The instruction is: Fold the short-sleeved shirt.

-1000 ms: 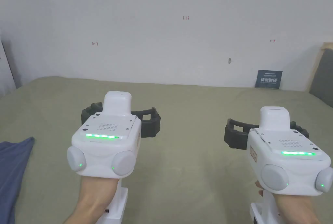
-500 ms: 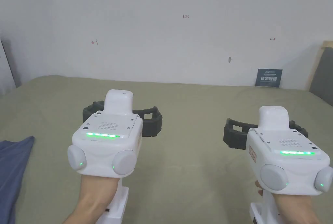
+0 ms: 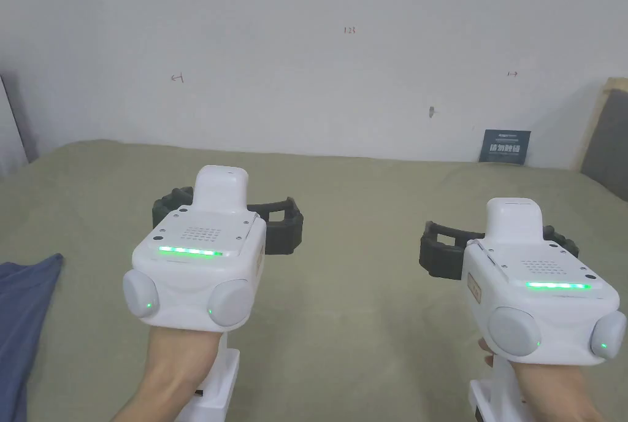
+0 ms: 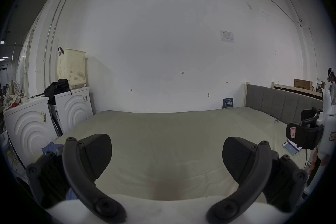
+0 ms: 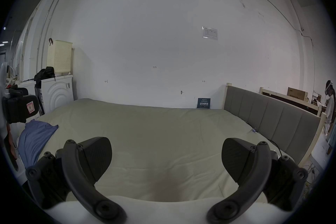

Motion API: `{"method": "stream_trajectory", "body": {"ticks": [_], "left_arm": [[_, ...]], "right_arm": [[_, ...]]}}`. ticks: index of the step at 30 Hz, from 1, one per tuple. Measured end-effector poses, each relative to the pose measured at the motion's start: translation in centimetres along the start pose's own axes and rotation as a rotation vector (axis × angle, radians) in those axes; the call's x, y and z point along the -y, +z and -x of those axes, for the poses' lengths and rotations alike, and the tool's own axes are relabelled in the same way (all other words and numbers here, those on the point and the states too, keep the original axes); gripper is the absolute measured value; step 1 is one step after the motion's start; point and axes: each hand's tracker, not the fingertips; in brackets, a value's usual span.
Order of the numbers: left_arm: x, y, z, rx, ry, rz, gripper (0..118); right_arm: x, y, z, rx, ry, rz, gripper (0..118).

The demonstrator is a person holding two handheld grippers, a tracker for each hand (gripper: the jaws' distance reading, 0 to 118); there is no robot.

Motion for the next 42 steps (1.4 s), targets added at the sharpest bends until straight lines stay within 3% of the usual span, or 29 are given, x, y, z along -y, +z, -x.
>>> {"method": "stream_trajectory", "body": {"ticks": [42], "left_arm": [[0.0, -0.1, 0.4, -0.003, 0.009, -0.006, 118]], "right_arm": [[0.1, -0.3, 0.6, 0.001, 0.018, -0.012, 118]]}}
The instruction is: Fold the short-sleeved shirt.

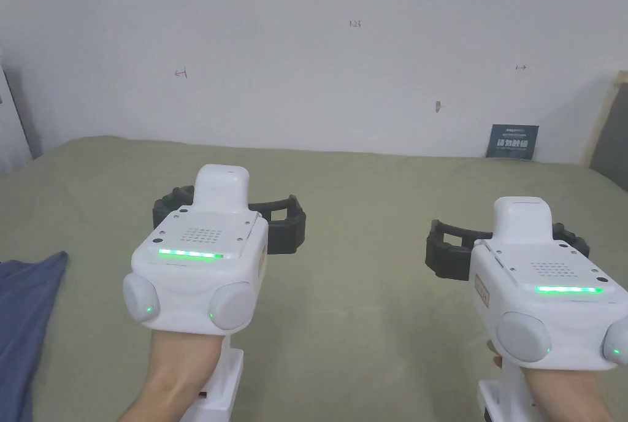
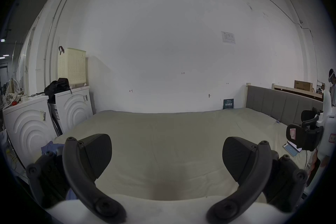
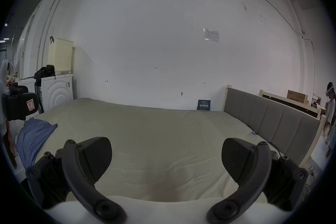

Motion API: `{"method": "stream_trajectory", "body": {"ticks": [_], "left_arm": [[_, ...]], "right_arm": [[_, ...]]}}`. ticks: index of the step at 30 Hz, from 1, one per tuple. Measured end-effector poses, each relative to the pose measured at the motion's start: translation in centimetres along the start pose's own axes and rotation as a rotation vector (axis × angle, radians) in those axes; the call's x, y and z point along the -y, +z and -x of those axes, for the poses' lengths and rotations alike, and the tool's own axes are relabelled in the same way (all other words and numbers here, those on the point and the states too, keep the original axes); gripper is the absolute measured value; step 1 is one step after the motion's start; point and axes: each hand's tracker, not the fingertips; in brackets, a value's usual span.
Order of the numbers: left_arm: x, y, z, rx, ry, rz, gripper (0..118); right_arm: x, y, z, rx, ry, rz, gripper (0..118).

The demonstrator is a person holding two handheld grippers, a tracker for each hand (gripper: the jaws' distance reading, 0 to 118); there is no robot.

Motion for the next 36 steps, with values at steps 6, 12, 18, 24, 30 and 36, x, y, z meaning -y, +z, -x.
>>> {"method": "stream_trajectory", "body": {"ticks": [6, 12, 18, 24, 30, 36], "left_arm": [[0.0, 0.1, 0.0, 0.006, 0.002, 0.002, 118], [0.0, 0.1, -0.2, 0.008, -0.002, 0.005, 118], [0.1, 0.0, -0.1, 0.010, -0.001, 0.008, 118], [0.1, 0.0, -0.1, 0.007, -0.003, 0.008, 118], [0.1, -0.2, 0.0, 0.016, 0.003, 0.027, 98], [0.4, -0.9, -0.1, 0.032, -0.023, 0.050, 0]], "right_arm": [[0.1, -0.2, 0.0, 0.002, -0.001, 0.004, 118], [0.1, -0.2, -0.1, 0.006, -0.003, 0.005, 118], [0.2, -0.2, -0.2, 0.006, -0.005, -0.006, 118], [0.1, -0.2, -0.2, 0.012, -0.009, -0.016, 118], [0.0, 0.0, 0.0, 0.015, 0.028, 0.012, 54], [-0.4, 0.0, -0.1, 0.040, -0.011, 0.024, 13]]}}
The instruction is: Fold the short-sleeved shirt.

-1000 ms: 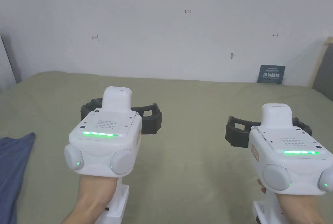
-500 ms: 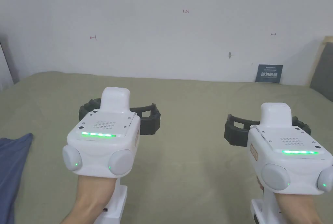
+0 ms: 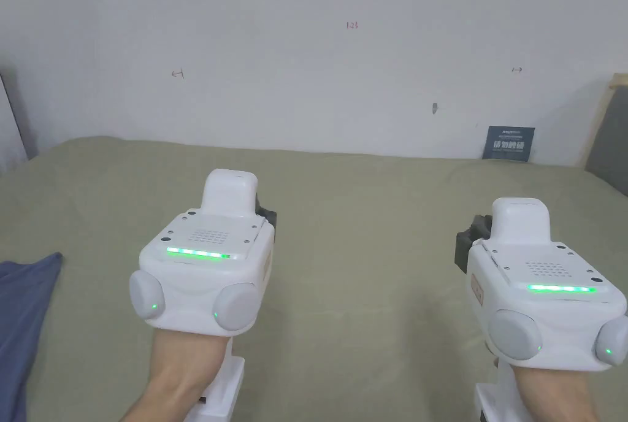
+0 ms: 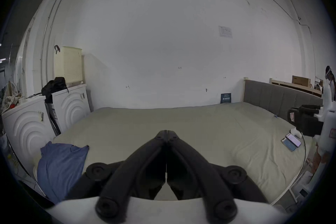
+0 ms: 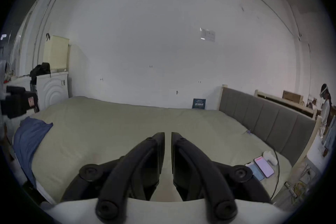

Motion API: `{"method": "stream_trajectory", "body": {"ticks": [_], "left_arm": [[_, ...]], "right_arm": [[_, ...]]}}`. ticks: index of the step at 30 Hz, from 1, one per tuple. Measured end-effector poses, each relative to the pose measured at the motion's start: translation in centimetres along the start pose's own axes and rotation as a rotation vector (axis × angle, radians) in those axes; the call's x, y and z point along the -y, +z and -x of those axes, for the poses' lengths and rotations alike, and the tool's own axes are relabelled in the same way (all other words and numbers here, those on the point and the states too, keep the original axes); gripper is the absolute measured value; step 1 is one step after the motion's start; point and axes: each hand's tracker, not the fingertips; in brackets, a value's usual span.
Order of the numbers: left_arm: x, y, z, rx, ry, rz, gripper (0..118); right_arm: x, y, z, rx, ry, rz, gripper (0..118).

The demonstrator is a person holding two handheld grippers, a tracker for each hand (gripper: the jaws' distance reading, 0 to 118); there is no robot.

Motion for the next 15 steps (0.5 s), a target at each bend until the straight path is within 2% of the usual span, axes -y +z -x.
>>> {"method": "stream_trajectory", "body": {"ticks": [3, 9, 12, 15], "left_arm": [[0.3, -0.2, -0.5, 0.008, -0.002, -0.010, 0], [0.8, -0.9, 0.6, 0.007, -0.053, 0.011, 0], [1.2, -1.1, 3.6, -0.076, -0.013, 0.016, 0], [0.9, 0.0, 7.6, -0.159, 0.031, 0.019, 0]], "right_arm": [[0.1, -0.1, 0.2, 0.028, 0.011, -0.015, 11], [-0.4, -1.4, 1.2, -0.023, 0.008, 0.002, 11], [-0.3, -2.6, 3.7, -0.049, 0.044, -0.001, 11], [-0.5, -3.9, 7.8, -0.153, 0.047, 0.019, 11]]}}
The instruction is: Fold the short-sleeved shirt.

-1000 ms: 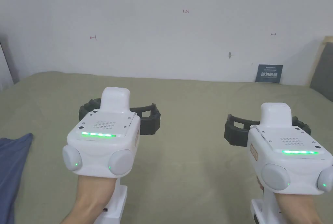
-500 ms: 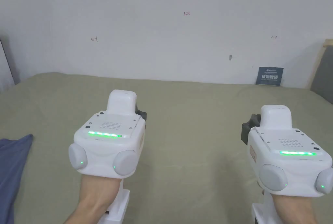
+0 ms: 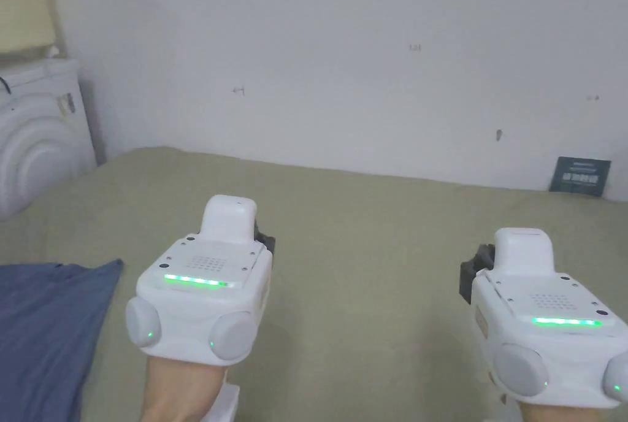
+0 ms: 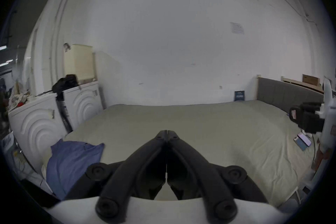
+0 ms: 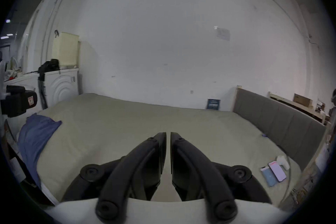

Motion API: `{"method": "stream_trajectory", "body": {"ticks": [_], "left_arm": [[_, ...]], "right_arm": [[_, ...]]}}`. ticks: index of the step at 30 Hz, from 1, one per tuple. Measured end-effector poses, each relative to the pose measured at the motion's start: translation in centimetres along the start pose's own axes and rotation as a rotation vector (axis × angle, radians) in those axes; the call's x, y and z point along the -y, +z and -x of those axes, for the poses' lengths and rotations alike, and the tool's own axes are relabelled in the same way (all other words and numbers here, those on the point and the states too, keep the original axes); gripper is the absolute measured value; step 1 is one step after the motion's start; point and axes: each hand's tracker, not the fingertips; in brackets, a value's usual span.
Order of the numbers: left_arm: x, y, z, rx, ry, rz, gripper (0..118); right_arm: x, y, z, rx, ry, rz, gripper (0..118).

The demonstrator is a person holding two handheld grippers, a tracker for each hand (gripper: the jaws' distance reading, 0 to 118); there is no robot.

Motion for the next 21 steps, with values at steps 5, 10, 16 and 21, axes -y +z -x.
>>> {"method": "stream_trajectory", "body": {"ticks": [5, 10, 16, 21], "left_arm": [[-0.2, 1.9, 9.5, -0.219, 0.036, 0.018, 0], [0.0, 6.2, 18.1, -0.437, 0.088, 0.037, 0], [1.0, 10.9, 24.5, -0.611, 0.181, 0.063, 0], [1.7, 12.4, 26.5, -0.660, 0.200, 0.065, 0]], "right_arm": [[-0.8, -2.8, 9.3, -0.222, 0.004, -0.005, 11], [-1.6, -2.7, 18.4, -0.433, 0.009, -0.007, 11], [-2.2, -0.3, 25.3, -0.600, 0.017, -0.013, 11], [-2.0, 0.8, 28.5, -0.684, 0.037, -0.002, 11]]}}
